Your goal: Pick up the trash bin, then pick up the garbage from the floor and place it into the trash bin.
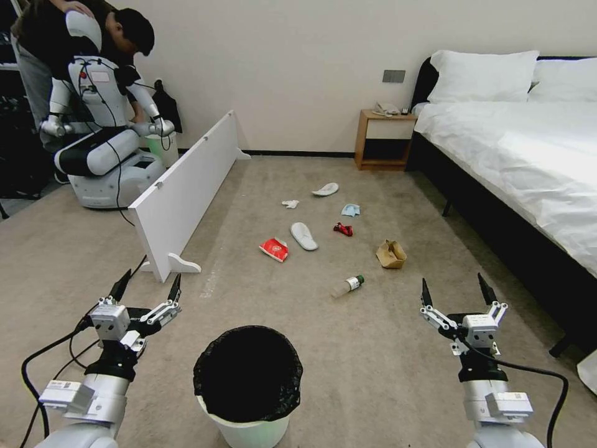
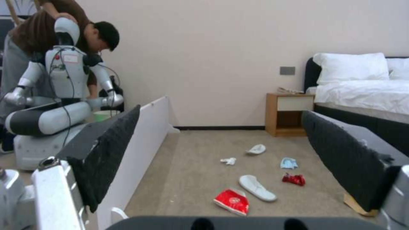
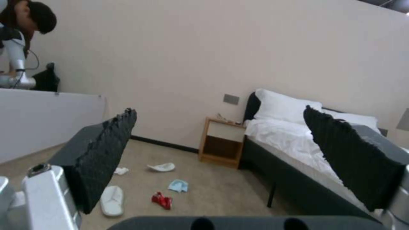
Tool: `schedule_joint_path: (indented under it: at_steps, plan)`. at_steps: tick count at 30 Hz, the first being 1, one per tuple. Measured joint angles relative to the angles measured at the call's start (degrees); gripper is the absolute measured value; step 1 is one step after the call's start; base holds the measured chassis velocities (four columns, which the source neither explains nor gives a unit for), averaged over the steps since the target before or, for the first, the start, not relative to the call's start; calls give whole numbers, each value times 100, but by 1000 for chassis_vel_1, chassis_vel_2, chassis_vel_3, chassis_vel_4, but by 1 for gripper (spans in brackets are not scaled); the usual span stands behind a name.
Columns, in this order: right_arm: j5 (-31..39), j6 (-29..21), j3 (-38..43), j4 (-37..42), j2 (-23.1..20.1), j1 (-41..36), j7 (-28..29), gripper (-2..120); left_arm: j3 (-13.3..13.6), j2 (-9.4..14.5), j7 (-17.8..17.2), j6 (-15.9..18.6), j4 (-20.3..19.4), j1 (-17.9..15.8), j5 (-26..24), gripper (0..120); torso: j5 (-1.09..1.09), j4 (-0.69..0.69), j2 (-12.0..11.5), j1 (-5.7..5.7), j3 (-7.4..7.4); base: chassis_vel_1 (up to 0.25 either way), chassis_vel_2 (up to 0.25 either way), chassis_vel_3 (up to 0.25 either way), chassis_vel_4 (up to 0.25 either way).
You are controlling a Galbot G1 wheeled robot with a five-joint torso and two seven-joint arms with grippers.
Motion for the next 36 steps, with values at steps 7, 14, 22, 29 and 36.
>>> schedule_joint_path:
  at_steps: [7,14,22,29,36]
  plan:
    - [1,14,22,9,4,5,-22,100,32,9,26,-4,-13,6,39,100,0,0,0,0,0,0,0,0,0]
    - [20,16,183,94,19,-75,-26,100,200,161,-61,566,-142,212,-168,100,-1,0,0,0,0,0,0,0,0]
    - [46,-63,560,354,136,-325,-26,100,476,520,-392,1579,-367,431,-629,100,0,0,0,0,0,0,0,0,0]
    - [132,-68,938,609,284,-500,-26,100,942,890,-931,2165,-208,470,-979,99,0,0,0,0,0,0,0,0,0]
    - [114,-20,1123,666,382,-704,-27,100,1306,871,-1440,2518,195,252,-1201,99,-1,-2,0,0,0,0,0,0,0]
